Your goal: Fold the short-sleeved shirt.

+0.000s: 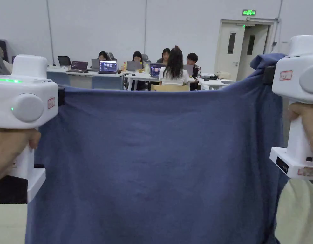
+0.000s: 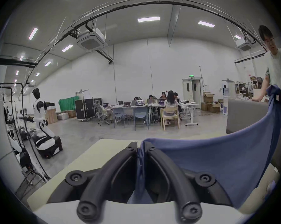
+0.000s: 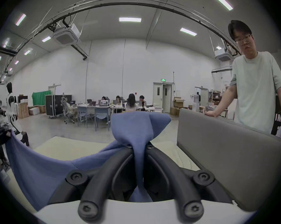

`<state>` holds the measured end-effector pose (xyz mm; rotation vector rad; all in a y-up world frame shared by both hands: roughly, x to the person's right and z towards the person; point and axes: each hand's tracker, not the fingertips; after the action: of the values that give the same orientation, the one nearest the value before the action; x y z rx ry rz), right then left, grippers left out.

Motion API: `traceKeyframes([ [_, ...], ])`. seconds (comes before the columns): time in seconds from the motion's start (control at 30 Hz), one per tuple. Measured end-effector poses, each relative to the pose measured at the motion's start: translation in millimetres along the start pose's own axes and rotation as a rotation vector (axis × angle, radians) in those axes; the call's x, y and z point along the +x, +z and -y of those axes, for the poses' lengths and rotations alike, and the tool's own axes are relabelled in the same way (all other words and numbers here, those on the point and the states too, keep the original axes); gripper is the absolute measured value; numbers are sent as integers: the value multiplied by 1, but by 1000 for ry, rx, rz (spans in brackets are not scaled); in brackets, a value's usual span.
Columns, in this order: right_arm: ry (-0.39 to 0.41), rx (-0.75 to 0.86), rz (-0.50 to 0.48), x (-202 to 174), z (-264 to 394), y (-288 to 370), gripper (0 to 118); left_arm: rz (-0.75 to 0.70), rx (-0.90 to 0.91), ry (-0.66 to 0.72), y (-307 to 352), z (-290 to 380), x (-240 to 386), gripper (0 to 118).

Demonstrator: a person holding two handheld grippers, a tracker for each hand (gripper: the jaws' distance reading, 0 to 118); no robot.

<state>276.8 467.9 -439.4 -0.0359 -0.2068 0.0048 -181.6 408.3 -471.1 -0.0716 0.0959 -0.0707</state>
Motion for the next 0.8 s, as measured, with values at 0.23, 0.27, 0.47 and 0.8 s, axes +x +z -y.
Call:
traceKeyframes([
  [0.23, -37, 86, 21, -20, -22, -78, 8, -40, 64, -12, -80, -19, 21, 5],
  [0.27, -54, 95, 25, -21, -21, -86, 8, -47, 66, -13, -87, -20, 23, 5],
  [0.47, -43, 81, 31, -28, 2, -106, 8, -49, 56, -30, -106, -5, 28, 5],
  [0.8, -5, -4, -13, -20, 66, -72, 7, -16, -57, -58, -72, 51, 21, 5],
])
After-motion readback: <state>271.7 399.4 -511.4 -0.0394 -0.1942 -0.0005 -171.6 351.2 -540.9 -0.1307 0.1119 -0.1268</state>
